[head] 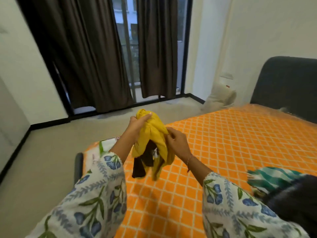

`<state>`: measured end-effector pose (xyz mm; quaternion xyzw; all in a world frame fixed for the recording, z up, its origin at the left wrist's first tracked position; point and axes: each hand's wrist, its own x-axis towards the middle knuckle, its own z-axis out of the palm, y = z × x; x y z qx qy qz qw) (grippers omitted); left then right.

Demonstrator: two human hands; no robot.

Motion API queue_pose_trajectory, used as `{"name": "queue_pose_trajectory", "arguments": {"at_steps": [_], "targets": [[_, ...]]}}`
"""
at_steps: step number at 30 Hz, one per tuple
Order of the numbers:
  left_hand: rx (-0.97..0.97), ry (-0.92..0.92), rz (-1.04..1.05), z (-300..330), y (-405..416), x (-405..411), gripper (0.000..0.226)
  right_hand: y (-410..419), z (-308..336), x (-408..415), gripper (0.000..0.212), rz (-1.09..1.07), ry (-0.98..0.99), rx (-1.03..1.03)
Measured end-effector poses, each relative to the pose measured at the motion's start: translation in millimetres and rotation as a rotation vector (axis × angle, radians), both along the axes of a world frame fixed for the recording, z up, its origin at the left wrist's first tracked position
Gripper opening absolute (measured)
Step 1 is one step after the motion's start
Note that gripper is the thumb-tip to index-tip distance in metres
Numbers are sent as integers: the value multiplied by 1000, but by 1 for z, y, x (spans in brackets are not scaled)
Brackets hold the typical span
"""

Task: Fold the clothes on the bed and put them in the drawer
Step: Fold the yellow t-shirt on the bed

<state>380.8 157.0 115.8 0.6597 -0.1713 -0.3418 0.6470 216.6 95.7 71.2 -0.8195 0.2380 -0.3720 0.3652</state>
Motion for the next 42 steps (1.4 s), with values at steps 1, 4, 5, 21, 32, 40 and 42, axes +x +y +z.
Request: {"name": "queue_pose_trajectory", "arguments": {"at_steps": [1, 4, 5, 21, 32, 40, 42], "targets": [[18, -10, -29, 6, 10, 16, 126, 2, 10, 14, 26, -27, -4, 19], [-41, 29, -104, 42, 53, 47, 121, 8, 54, 63, 25, -36, -58, 258], [-49, -5, -153, 48, 61, 58, 122, 10, 68, 77, 28, -29, -98, 385], [-37, -346, 177, 168, 100, 124, 12, 55, 232, 183, 84, 506, 291, 297], [402, -688, 227, 202, 165, 158, 24, 67, 282, 214, 27, 235, 348, 182], [81, -795, -49, 199, 154, 168, 50, 79, 318, 253, 16, 516, 384, 122], [-7, -786, 42, 199, 142, 175, 31, 69, 322, 261, 20, 635, 396, 192]]}}
